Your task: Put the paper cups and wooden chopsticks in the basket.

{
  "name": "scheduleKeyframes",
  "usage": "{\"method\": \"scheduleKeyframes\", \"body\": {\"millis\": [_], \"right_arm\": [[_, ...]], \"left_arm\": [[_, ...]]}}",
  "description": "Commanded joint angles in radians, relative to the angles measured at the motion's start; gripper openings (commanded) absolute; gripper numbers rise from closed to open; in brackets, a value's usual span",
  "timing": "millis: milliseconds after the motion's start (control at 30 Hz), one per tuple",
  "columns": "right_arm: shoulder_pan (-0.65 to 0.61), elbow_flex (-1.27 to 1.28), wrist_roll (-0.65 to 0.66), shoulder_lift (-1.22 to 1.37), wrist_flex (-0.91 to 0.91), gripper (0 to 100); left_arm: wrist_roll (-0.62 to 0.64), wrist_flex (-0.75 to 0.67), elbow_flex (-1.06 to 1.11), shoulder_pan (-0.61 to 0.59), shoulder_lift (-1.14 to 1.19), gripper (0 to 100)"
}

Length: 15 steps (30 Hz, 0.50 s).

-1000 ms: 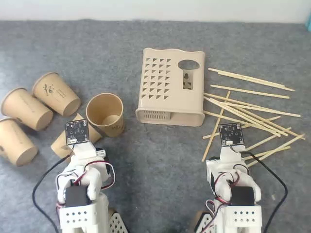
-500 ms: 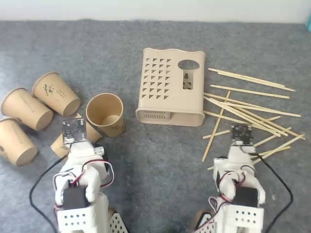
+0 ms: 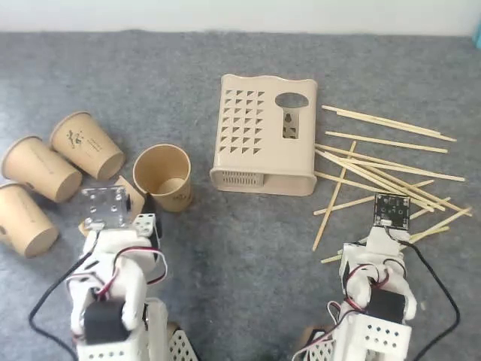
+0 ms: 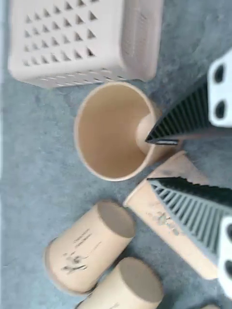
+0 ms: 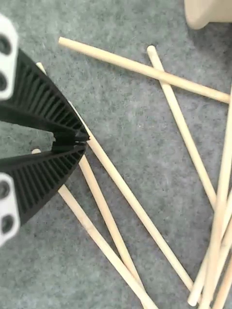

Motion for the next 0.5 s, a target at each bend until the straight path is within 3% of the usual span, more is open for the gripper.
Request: {"method": "scheduleKeyframes", "body": {"millis": [0,167,467], "right_arm": [[0.015,-0.032,0.018,0.004,-0.022,0.7],[0.015,-0.031,0.081,0.004,-0.022,0.7],[0.022,-0.031,0.086,0.004,-0.022,0.7]], "left_arm": [[-0.014,0.012,-0.174,0.002,0.087,11],[-0.014,0.026,-0.461,0.002,0.511,11],[-0.009,0.327,-1.147,0.153,1.229,11]]}}
